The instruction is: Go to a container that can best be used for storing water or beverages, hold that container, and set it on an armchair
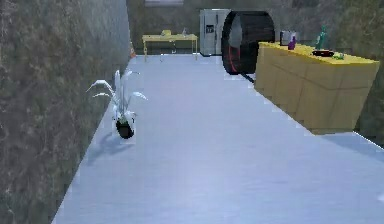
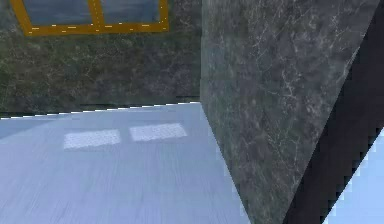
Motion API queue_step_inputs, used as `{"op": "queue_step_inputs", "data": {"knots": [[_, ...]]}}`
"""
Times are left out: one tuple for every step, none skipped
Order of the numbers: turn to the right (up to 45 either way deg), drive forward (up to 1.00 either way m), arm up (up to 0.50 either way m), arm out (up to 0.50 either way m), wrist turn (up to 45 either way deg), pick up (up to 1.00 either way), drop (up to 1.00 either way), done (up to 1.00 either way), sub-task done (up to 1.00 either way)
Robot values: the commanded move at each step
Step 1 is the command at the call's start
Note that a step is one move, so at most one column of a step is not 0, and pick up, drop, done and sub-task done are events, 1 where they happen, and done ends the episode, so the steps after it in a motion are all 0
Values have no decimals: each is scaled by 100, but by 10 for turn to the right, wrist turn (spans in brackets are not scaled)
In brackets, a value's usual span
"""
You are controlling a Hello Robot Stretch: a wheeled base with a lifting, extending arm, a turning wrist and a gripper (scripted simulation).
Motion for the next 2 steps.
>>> {"op": "queue_step_inputs", "data": {"knots": [[0,100,0,0,0,0,0,0,0],[-30,0,0,0,0,0,0,0,0]]}}
